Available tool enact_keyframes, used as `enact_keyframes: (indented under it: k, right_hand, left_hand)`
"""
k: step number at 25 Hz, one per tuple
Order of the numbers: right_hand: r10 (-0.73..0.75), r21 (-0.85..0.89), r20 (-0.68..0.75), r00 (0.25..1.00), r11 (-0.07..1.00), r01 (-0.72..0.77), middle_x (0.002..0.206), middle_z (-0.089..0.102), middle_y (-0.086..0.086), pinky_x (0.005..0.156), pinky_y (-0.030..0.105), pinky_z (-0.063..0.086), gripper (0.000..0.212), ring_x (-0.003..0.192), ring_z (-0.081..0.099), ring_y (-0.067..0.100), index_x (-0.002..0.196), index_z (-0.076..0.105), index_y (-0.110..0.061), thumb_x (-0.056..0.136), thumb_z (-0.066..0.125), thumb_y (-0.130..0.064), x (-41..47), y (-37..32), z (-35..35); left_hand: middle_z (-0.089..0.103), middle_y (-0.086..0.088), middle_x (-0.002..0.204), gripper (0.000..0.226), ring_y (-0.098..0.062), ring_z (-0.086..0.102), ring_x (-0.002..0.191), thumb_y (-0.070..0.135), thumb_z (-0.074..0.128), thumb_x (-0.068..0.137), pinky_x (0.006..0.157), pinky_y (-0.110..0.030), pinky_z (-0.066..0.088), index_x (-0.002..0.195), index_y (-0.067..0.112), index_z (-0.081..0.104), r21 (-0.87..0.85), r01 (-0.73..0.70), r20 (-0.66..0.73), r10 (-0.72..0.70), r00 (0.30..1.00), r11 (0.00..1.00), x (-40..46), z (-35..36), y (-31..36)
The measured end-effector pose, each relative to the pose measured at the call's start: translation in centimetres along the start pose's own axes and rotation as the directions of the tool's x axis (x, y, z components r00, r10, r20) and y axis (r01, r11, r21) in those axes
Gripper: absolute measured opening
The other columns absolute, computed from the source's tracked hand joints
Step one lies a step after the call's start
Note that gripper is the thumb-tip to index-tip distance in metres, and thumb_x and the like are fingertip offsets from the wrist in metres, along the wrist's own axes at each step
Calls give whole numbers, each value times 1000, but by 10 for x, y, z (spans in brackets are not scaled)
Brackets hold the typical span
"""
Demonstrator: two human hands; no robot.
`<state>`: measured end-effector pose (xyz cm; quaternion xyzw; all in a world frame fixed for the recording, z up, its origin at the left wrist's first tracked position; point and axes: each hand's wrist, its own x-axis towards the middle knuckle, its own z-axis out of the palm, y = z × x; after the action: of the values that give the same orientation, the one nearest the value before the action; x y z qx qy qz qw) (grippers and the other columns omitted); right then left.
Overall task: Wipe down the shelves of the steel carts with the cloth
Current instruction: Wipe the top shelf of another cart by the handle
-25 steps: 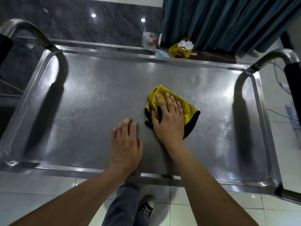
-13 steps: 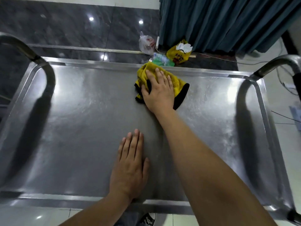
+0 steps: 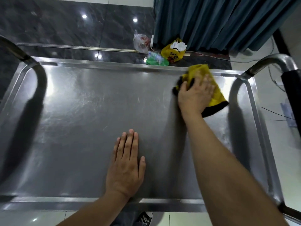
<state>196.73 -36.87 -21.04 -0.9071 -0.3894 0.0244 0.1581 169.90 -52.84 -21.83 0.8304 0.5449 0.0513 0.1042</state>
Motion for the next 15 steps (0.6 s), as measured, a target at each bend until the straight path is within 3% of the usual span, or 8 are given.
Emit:
enact_keyframes:
  k: [2,4,6,10,15]
  right_hand:
    - [-263,31,85,961,965,261,165,27,12,127,45,10,64,153,23,30,156,37,-25,97,42,-52,-24,-39,9]
    - [-493,115,167,854,870,480,165,29,5,127,41,11,61,153,24,24,154,39,-33,97,45,-53,-35,-57,13]
    - [-537,165,190,822,843,512,166,27,1,128,37,9,60,154,21,19,154,37,-37,97,44,-56,-19,-42,8]
    - [-239,60,65,969,970,236,167,23,5,127,40,9,65,154,21,24,157,33,-32,97,46,-53,35,43,-13]
    - [48,57,22,999,997,-50,169,17,9,128,42,2,69,156,12,25,159,27,-26,97,42,-52,86,127,-43]
  left_hand:
    - [21,-15,167,70,-30,18,155,37,37,97,125,-50,17,157,2,27,-5,-2,-1,2,1000,1000,-1,0,-1]
    - [24,-15,166,70,-32,22,154,36,37,96,124,-51,20,156,1,30,-5,-8,-6,8,1000,1000,-2,-3,-4]
    - [25,-15,165,70,-32,24,153,37,36,96,123,-52,22,156,1,31,0,-12,-15,12,1000,1000,-1,-4,-4]
    - [29,-17,163,69,-35,28,151,36,35,95,122,-53,23,154,-1,34,-19,-22,-50,21,999,1000,-1,-4,0]
    - [32,-18,162,69,-36,30,150,36,36,95,122,-53,24,153,-1,36,-14,-12,-62,11,998,1000,1,-3,3]
